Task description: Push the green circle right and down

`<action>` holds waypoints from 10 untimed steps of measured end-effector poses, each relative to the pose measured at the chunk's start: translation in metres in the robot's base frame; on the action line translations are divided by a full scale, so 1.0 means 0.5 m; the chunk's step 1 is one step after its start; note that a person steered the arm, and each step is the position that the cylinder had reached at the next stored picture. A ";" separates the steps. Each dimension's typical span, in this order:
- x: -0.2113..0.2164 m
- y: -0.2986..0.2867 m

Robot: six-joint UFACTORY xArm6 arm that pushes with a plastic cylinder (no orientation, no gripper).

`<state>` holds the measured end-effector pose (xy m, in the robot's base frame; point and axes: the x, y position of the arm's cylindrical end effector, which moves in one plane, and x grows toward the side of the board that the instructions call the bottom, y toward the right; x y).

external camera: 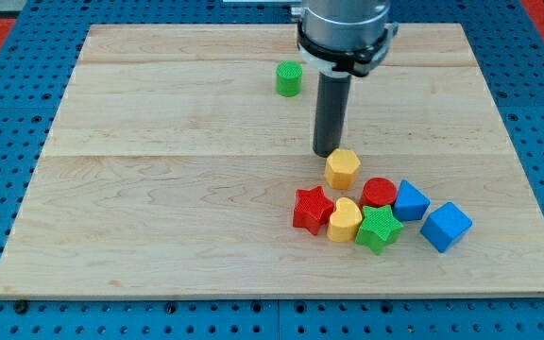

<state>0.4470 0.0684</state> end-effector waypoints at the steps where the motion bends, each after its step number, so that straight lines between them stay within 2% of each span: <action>1: 0.063 0.042; 2: -0.024 0.120; 3: -0.180 0.254; 4: -0.310 0.235; 6: -0.332 -0.201; 7: -0.380 -0.220; 8: -0.295 -0.271; 9: -0.210 -0.132; 10: -0.186 -0.038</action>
<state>0.3539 0.0492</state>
